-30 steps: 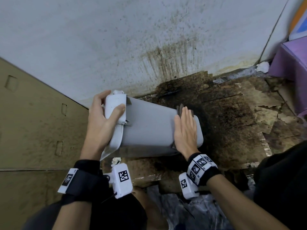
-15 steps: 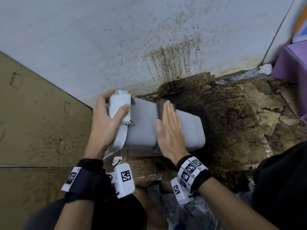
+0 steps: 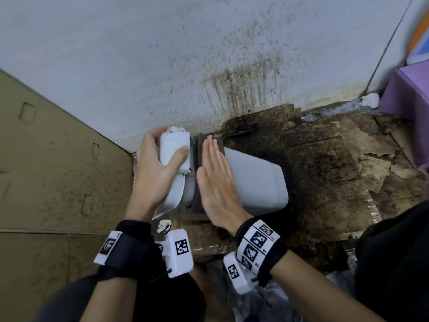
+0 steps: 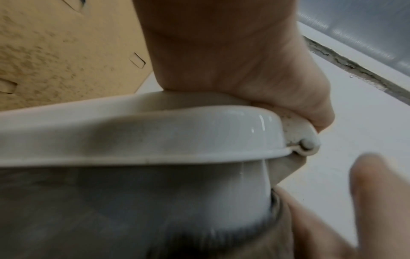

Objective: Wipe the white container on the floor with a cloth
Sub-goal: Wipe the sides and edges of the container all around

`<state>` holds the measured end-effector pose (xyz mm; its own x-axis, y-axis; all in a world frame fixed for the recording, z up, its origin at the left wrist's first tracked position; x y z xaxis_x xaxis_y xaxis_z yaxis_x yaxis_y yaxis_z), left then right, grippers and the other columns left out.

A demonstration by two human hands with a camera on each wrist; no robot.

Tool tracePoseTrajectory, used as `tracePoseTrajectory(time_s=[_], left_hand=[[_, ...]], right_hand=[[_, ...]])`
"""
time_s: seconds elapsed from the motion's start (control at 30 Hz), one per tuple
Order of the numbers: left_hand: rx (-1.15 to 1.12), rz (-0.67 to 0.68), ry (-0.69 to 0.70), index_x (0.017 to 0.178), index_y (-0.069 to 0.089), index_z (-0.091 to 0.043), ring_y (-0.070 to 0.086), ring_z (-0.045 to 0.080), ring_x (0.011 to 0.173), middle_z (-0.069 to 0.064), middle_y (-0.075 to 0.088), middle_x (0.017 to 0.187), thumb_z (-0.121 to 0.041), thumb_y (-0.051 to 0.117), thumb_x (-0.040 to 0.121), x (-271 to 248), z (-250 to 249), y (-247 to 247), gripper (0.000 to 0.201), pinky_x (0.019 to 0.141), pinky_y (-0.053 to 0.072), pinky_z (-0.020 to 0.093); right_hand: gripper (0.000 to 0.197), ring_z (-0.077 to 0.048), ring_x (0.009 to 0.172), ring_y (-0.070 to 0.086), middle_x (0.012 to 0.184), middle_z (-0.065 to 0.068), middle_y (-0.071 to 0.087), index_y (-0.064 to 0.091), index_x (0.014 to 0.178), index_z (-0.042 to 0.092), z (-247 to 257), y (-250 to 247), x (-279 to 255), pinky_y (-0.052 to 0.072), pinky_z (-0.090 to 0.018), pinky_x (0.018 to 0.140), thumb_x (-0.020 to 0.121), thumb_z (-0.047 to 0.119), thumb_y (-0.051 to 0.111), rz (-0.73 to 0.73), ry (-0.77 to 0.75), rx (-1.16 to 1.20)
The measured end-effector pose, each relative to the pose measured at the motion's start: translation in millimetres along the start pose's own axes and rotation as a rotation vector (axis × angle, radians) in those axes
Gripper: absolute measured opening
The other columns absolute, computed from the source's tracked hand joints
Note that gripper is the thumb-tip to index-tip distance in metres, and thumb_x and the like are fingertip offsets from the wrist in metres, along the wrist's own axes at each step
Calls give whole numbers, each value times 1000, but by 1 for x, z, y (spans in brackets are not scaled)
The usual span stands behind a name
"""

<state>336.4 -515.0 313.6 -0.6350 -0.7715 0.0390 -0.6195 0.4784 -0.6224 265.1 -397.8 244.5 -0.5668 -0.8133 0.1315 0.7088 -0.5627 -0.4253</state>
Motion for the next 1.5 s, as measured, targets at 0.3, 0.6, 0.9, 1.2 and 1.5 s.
tracePoseTrajectory(time_s=[0.3,0.6,0.9,1.2,1.5], left_hand=[[-127,9,-15,134,52,-45,51,23,136,-20,52,136,-71,55,89,-2,-1,1,52,109,49,59],[-532,43,-208,125,63,-20,72,-3,72,-16,79,87,-26,28,113,-3,-5,19,37,61,60,21],[-180,156,-17,155,44,-36,40,1,146,-17,47,157,-32,36,104,7,-7,17,52,125,32,39],[151,150,259,160,34,-36,25,8,156,-12,35,165,-52,19,109,-2,-17,50,55,126,23,43],[182,201,251,158,11,-49,6,0,159,-16,20,171,-64,2,96,-7,-30,66,64,130,7,37]], right_hand=[[64,-1,156,-13,172,13,-4,5,164,29,-105,-29,-14,-1,-38,129,105,53,14,-124,212,-100],[55,-5,157,4,171,8,14,20,163,22,-115,-44,-15,9,-35,129,111,36,33,-160,382,181],[34,-26,117,68,125,-10,72,66,131,20,-115,-79,-17,50,-49,108,109,33,44,-382,631,860],[30,3,119,59,126,3,67,57,134,30,40,-106,9,47,-33,109,112,33,38,-185,192,483],[59,-14,159,-8,172,-6,-2,9,163,8,44,-92,34,-1,-35,129,113,33,24,-17,157,-314]])
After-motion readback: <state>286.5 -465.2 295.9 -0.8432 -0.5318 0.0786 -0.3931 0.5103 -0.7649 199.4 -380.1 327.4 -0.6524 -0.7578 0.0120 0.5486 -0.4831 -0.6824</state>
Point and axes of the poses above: each hand's wrist, its own x-axis towards the middle knuckle, its own y-axis out of the palm, z = x × y, the point moved 7 cm from there along x, towards the middle knuckle
